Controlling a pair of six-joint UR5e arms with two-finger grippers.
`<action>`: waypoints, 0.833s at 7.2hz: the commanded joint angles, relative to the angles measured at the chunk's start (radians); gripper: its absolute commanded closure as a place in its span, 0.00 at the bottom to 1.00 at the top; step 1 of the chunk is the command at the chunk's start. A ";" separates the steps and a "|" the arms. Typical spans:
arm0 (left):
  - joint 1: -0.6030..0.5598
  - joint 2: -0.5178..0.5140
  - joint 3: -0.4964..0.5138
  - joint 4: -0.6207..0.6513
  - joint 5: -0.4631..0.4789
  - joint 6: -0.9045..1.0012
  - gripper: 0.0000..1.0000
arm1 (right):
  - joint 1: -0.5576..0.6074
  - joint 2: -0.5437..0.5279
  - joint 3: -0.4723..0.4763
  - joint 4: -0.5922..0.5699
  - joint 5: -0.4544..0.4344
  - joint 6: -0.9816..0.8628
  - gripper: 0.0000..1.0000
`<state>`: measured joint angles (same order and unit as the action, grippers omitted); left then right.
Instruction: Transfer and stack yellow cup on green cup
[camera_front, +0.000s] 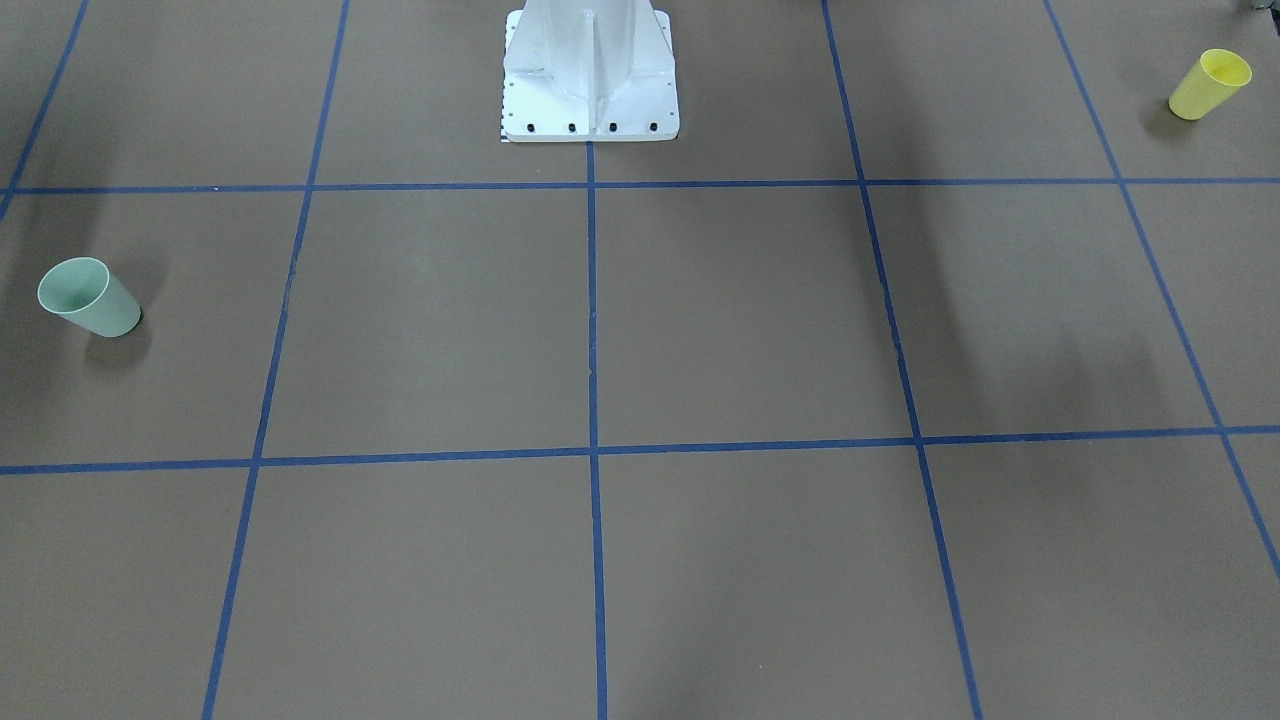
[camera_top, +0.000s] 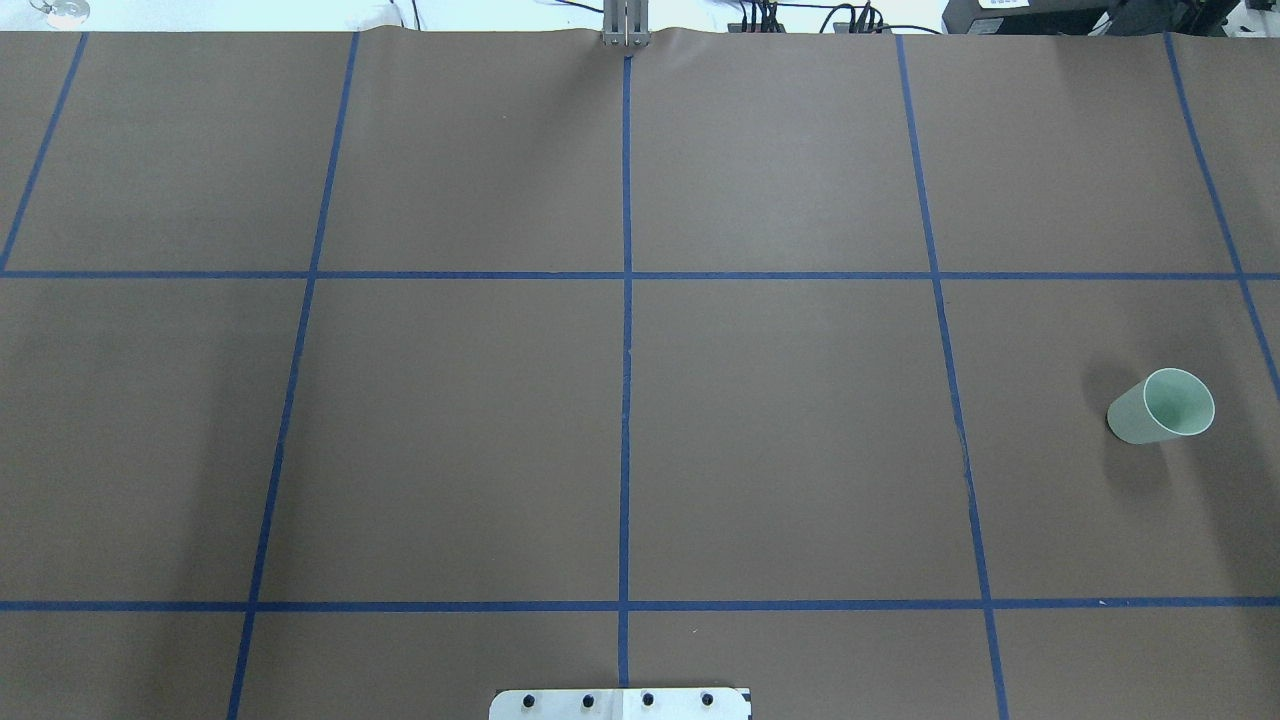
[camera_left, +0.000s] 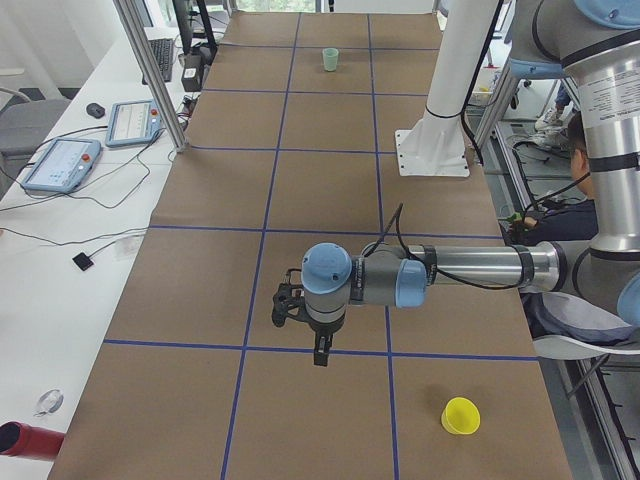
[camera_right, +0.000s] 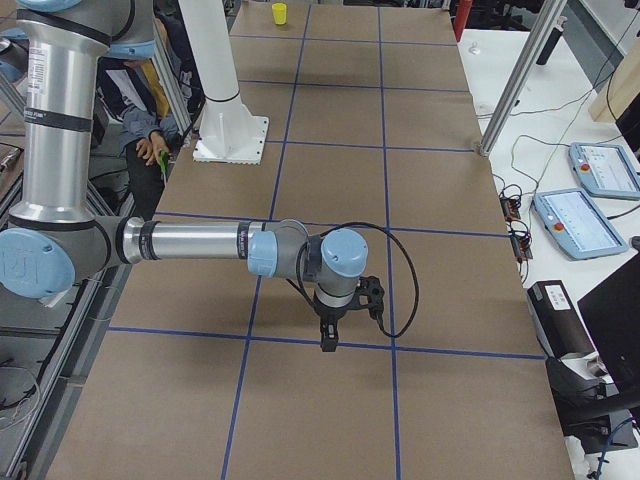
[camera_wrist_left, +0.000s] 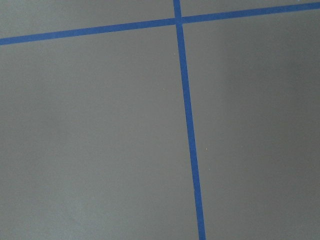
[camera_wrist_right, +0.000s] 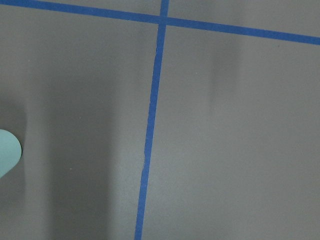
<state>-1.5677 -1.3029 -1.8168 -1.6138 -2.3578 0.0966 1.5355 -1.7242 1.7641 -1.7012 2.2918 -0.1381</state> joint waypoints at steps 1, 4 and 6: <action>0.000 0.001 -0.005 0.000 -0.009 -0.006 0.00 | 0.000 0.000 0.000 0.000 -0.002 0.000 0.00; 0.000 -0.010 -0.021 -0.002 0.003 0.002 0.00 | 0.000 0.000 0.000 0.000 0.000 0.000 0.00; -0.008 -0.070 -0.027 -0.015 0.003 -0.011 0.00 | 0.000 0.000 0.002 0.000 0.000 0.000 0.00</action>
<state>-1.5697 -1.3412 -1.8406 -1.6236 -2.3548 0.0898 1.5356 -1.7242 1.7642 -1.7012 2.2917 -0.1380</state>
